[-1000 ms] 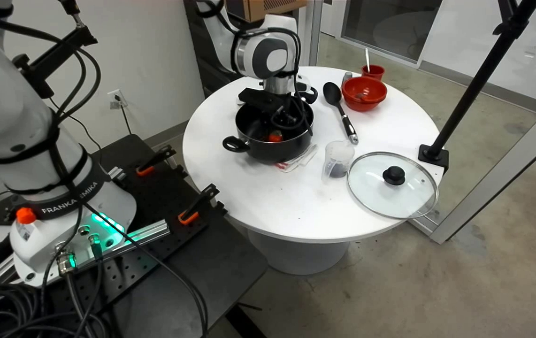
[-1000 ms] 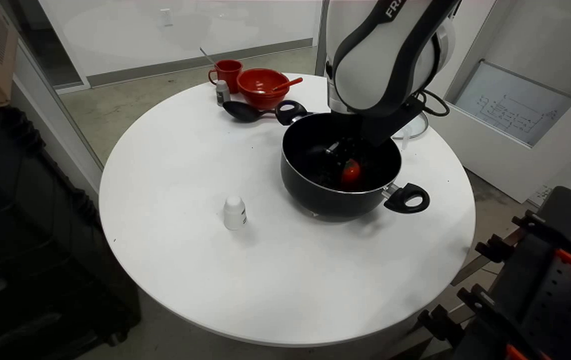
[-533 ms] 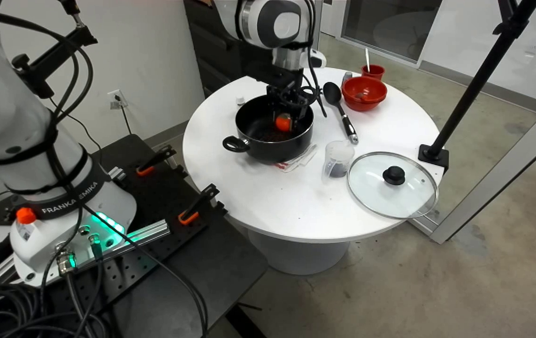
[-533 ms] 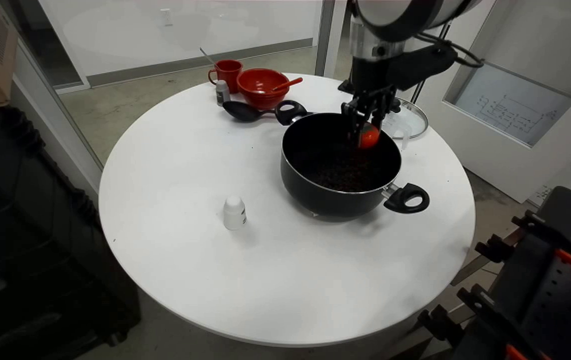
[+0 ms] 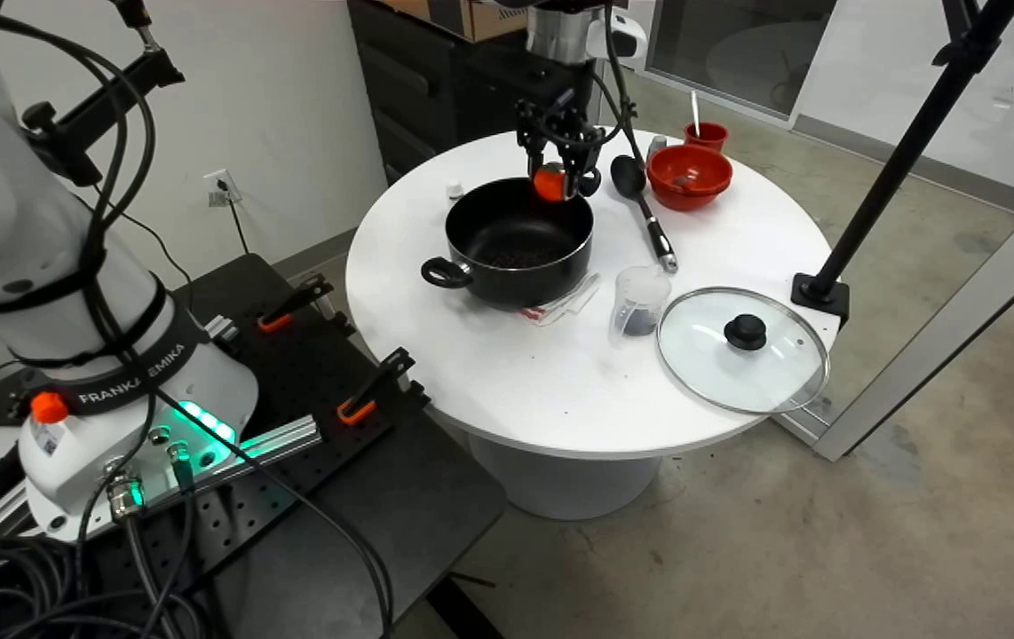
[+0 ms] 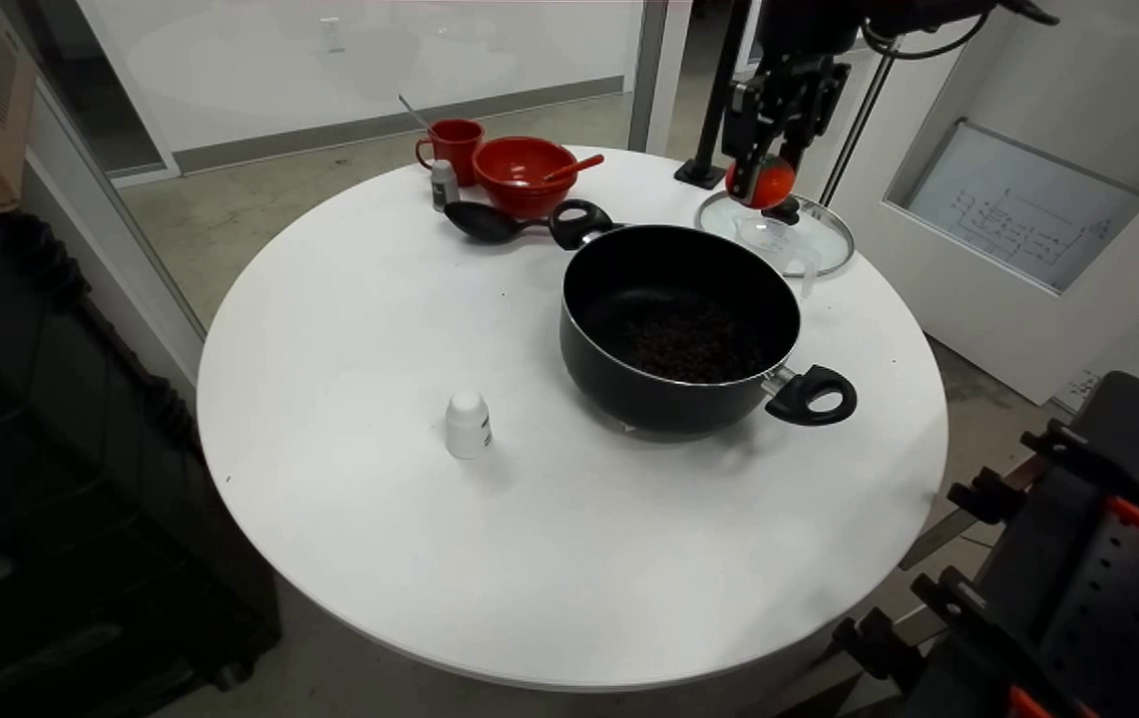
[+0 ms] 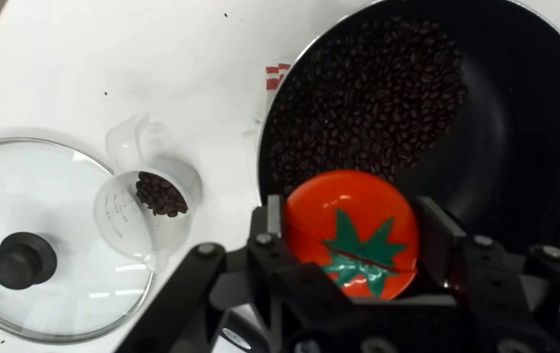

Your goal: Remove the tomato from the pot.

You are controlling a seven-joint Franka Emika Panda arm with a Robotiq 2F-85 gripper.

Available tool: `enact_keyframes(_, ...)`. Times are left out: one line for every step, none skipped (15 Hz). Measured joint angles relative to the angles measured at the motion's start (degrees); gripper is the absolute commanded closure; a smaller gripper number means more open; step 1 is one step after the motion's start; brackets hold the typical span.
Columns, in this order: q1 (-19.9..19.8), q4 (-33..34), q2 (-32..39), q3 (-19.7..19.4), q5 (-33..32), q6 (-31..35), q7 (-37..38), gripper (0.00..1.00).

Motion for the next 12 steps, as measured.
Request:
enact_keyframes(-0.49, -0.49, -0.7, -0.51, 0.03, -0.02, -0.01, 0.61)
enact_keyframes(-1.12, -0.92, -1.1, -1.18, 0.05, -0.03, -0.03, 0.61)
enact_keyframes(-1.85, -1.18, -1.14, -1.89, 0.06, -0.03, -0.05, 0.61)
enact_keyframes(-2.62, -1.51, -1.05, -2.74, 0.06, -0.03, -0.06, 0.61)
enact_keyframes(-3.43, -1.85, -0.82, -3.69, 0.05, -0.03, -0.06, 0.61)
enact_keyframes(-4.22, -2.2, -0.48, -4.69, 0.02, -0.03, -0.06, 0.61)
enact_keyframes(-4.96, -2.39, 0.06, -5.62, -0.02, -0.03, -0.06, 0.61)
enact_keyframes(-5.67, -2.48, 0.82, -6.5, -0.11, -0.03, -0.06, 0.61)
enact_keyframes(-6.28, -2.53, 1.68, -7.23, -0.23, -0.03, -0.06, 0.61)
enact_keyframes(-6.76, -2.58, 2.65, -7.81, -0.37, -0.02, -0.06, 0.61)
enact_keyframes(-7.07, -2.64, 3.68, -8.22, -0.55, 0.0, -0.04, 0.61)
enact_keyframes(-7.27, -2.73, 4.79, -8.46, -0.7, 0.12, -0.03, 0.61)
